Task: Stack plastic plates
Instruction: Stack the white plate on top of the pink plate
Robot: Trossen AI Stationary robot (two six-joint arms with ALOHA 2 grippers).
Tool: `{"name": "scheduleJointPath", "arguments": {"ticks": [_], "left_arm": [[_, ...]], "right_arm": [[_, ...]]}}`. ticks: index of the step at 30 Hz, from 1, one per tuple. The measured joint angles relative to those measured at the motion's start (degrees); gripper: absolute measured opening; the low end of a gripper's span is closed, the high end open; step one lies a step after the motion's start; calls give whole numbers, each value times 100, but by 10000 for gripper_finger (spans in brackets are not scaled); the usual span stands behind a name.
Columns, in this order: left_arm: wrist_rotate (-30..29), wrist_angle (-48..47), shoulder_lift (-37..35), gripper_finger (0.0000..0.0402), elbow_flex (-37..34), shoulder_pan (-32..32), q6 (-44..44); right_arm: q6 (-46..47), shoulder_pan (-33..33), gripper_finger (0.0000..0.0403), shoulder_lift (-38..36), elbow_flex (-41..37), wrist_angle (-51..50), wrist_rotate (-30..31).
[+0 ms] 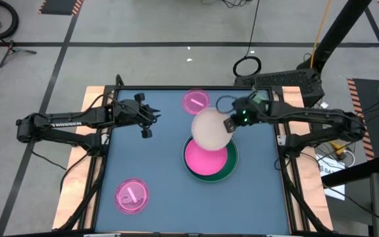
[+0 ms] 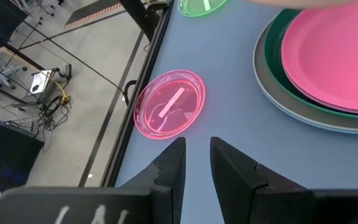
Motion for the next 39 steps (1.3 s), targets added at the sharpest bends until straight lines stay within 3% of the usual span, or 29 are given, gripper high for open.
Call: {"name": "scheduleJointPath", "arguments": {"ticks": [4, 12, 24, 39], "left_arm": [[0, 88, 0, 81, 0, 0, 1], [0, 129, 0, 81, 0, 0, 1], [0, 133, 0, 81, 0, 1, -41], [-2, 76, 0, 81, 0, 2, -206]], "right_arm": [[158, 556, 5, 335, 4, 232, -18], [690, 1106, 4, 1014, 2, -249, -419], [887, 1151, 40, 1204, 2, -365, -421], [841, 1159, 45, 1202, 2, -96, -75]]}}
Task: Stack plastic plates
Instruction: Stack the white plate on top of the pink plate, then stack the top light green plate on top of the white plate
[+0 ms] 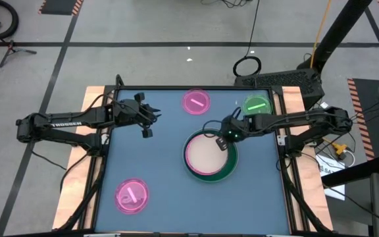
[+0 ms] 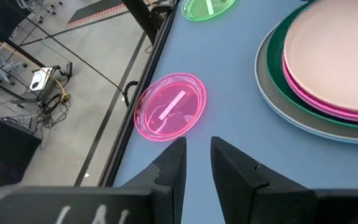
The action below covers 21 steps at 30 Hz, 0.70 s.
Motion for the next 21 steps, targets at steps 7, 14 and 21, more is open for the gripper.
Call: {"name": "scheduleJointPath", "arguments": {"ticks": [7, 14, 21], "left_arm": [[0, -18, 0, 81, 0, 0, -101], [0, -70, 1, 81, 0, -1, -275], [-1, -133, 2, 81, 0, -1, -441]], "right_arm": [[-175, 66, 45, 0, 0, 202, 728], [-249, 19, 45, 0, 0, 195, 1031], [-239, -216, 45, 0, 0, 155, 1443]]}}
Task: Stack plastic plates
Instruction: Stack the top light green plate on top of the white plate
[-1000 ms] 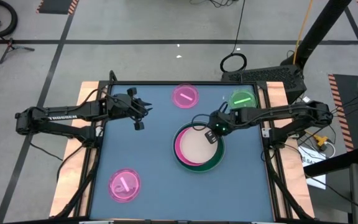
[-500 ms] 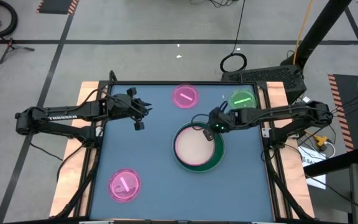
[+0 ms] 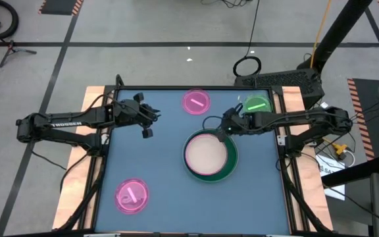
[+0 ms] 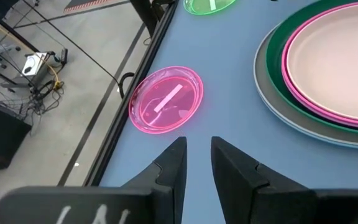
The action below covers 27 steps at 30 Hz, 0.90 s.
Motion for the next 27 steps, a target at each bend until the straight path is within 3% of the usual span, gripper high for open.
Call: {"name": "scheduleJointPath", "arguments": {"ticks": [12, 18, 27], "left_arm": [[1, 13, 0, 81, 0, -1, -67], [1, 44, 0, 81, 0, 1, -90], [-1, 40, 9, 81, 0, -1, -170]], "right_arm": [[-137, -1030, 90, 116, 0, -871, 381], [-173, -1679, 114, 572, 0, -1138, 524], [-496, -2359, 118, 1185, 0, -1044, 954]]}}
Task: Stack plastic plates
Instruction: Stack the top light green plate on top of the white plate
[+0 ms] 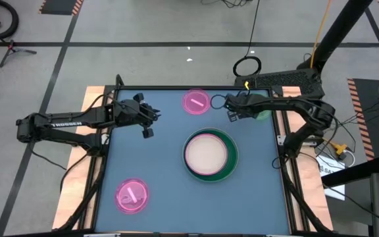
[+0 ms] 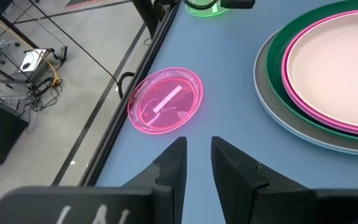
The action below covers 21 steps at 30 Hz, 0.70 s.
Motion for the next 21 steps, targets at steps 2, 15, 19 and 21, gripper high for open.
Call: {"name": "scheduleJointPath", "arguments": {"ticks": [2, 15, 19, 21], "left_arm": [[0, 0, 0, 81, 0, 2, -7], [0, -59, 0, 81, 0, 0, -86], [0, -66, 0, 81, 0, -1, -95], [0, -66, 0, 81, 0, 2, -95]], "right_arm": [[-137, -115, 118, 129, 0, 142, -12], [-473, -268, 92, 874, 0, 669, 118], [-560, -284, 73, 1009, 17, 803, 145], [-625, -283, 60, 1020, 15, 881, 129]]}}
